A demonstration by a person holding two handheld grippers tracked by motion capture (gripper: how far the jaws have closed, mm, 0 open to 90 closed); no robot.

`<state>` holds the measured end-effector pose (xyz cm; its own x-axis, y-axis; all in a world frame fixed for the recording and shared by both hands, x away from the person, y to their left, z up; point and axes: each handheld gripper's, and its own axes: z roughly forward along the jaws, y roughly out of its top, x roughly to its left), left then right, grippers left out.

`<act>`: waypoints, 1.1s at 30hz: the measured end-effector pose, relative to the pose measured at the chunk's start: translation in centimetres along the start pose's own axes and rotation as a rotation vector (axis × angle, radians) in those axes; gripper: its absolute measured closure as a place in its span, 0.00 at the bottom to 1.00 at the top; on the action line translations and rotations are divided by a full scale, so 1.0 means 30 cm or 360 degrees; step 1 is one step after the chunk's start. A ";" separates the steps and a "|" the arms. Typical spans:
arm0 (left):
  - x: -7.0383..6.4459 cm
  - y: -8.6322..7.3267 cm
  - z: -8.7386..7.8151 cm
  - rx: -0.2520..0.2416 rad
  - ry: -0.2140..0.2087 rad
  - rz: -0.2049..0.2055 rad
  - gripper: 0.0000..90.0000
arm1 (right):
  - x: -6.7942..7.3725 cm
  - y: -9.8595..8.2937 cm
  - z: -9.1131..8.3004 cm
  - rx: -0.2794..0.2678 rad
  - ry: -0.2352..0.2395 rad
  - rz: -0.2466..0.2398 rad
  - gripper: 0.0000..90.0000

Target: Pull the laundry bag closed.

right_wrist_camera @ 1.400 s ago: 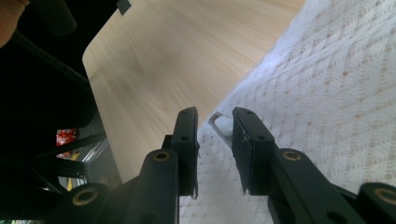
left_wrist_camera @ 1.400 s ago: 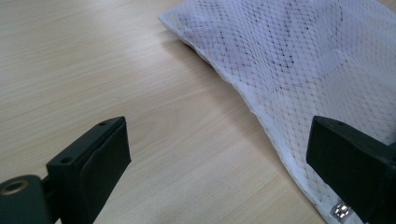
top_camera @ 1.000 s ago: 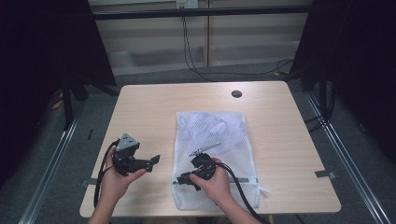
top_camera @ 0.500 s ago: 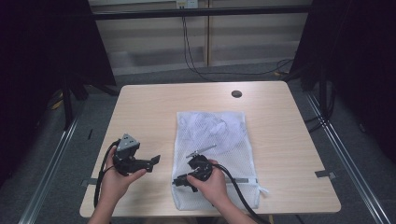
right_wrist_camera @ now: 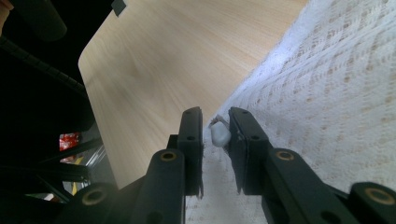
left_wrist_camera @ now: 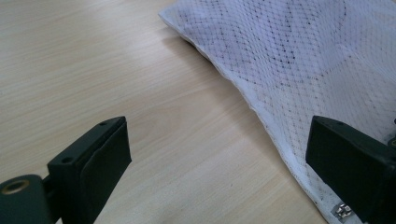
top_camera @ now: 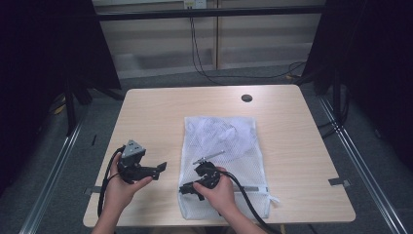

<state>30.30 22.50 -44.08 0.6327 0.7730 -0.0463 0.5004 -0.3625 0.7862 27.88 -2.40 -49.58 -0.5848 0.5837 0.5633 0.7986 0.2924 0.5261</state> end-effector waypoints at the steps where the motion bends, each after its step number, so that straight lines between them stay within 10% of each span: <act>1: 0.000 0.000 0.000 0.0000 0.0000 0.0000 0.07 | 0.000 0.000 0.000 0.0000 0.0000 0.0000 0.84; 20: -0.006 -0.002 0.001 -0.0018 -0.0017 -0.0031 0.08 | 0.003 0.002 0.011 0.0014 -0.0014 0.0025 0.96; 33: -0.015 0.004 -0.006 -0.0041 -0.0243 -0.0119 0.07 | -0.020 0.020 -0.091 -0.0135 0.0002 0.0046 0.97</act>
<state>29.95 22.20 -43.84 0.6777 0.7084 -0.1969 0.5355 -0.2921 0.7924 28.32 -4.64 -47.84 -0.5621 0.5900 0.5796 0.8001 0.2102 0.5619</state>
